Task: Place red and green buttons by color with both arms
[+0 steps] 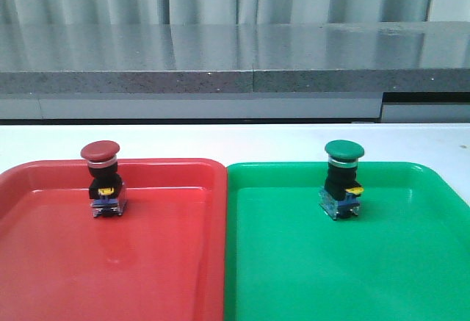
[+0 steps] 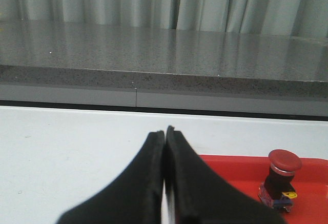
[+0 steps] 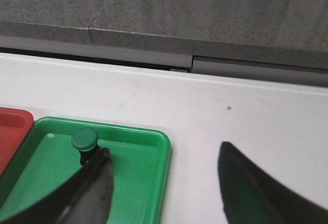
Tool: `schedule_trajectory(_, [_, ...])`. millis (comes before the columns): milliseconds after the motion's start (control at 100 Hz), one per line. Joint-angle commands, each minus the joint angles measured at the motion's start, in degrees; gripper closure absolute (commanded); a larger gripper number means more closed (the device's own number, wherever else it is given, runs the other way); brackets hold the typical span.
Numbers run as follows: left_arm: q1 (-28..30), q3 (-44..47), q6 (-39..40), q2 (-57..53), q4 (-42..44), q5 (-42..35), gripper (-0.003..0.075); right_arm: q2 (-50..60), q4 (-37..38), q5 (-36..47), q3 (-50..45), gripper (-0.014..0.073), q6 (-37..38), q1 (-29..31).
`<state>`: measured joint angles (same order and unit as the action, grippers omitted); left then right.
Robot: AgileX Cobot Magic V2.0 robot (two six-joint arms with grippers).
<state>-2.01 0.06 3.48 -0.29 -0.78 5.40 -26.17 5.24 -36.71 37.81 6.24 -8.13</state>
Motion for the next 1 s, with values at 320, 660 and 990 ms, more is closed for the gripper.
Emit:
schedule_trajectory(320, [0.09,2.45,0.63,-1.69,-0.04,-4.63,0.0740,2.50,1.61,3.08,0.75,0.0704,-0.35,0.33])
schedule_trajectory(660, [0.09,2.45,0.63,-1.69,-0.04,-4.63,0.0739,2.50,1.61,2.96,0.75,0.0704,-0.35,0.33])
schedule_trajectory(990, [0.09,2.45,0.63,-1.69,-0.04,-4.63,0.0739,2.50,1.61,2.96,0.75,0.0704,-0.35,0.33])
